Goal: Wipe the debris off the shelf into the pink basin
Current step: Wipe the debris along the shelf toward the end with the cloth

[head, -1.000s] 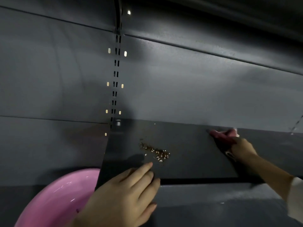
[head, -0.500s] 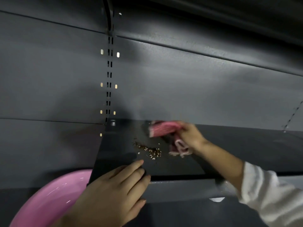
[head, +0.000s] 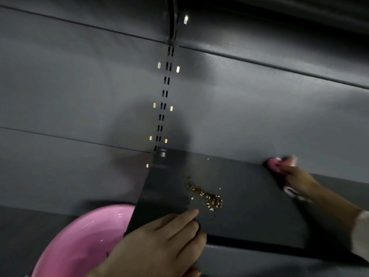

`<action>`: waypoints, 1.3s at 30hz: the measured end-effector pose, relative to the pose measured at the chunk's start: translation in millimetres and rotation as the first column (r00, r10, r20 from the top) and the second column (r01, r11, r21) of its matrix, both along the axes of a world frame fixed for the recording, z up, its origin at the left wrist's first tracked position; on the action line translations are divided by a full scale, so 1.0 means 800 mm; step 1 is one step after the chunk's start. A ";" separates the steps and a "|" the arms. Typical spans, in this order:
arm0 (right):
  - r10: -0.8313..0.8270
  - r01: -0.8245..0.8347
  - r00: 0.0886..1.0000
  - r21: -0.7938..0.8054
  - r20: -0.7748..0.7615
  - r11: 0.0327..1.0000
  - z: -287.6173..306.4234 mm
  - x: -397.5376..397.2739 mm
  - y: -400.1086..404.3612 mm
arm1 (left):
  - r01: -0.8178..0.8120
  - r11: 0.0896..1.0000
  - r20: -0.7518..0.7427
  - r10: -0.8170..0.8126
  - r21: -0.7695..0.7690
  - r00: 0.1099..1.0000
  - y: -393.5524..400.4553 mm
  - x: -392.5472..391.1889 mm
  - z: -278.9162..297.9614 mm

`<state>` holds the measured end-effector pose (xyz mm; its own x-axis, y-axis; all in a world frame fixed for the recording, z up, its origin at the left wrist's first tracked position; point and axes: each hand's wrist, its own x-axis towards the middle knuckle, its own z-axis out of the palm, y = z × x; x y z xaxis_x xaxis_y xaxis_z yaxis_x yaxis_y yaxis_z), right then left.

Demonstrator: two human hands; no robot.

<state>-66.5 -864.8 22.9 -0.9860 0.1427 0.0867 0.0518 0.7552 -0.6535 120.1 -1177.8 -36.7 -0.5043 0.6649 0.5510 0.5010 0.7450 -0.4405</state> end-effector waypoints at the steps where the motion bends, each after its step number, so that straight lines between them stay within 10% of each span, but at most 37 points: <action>1: 0.123 -0.124 0.992 0.062 0.011 0.990 -0.002 -0.002 -0.023 | 0.003 1.000 -0.029 -0.003 -0.005 1.000 0.001 -0.002 -0.001; 15: 0.628 -0.630 0.776 0.097 0.055 0.770 -0.003 0.037 -0.181 | 0.021 0.999 0.122 -0.026 0.042 0.992 0.007 0.007 0.015; 22: 0.343 -0.349 0.926 -0.014 -0.158 0.937 0.019 0.060 -0.069 | 0.025 0.995 0.169 -0.042 0.101 0.985 -0.001 0.010 0.025; 28: 0.147 -0.147 0.989 0.047 -0.009 0.988 -0.013 0.117 0.016 | 0.048 0.994 0.148 -0.063 0.102 0.987 -0.010 0.012 0.023; 32: 0.110 -0.124 0.991 -0.229 -0.073 0.965 -0.018 0.138 -0.051 | 0.087 0.990 0.148 -0.102 0.107 0.984 -0.009 0.013 0.022; 39: 0.269 -0.267 0.953 0.035 -0.139 0.963 -0.035 0.146 -0.188 | 0.093 0.990 0.156 -0.109 0.104 0.982 -0.007 0.012 0.021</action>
<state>50.0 -1015.1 -5.5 -0.9654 -0.1272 0.2277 -0.2454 0.7387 -0.6278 130.0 -1183.3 -19.7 -0.5246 0.6652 0.5314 0.6343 0.7217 -0.2772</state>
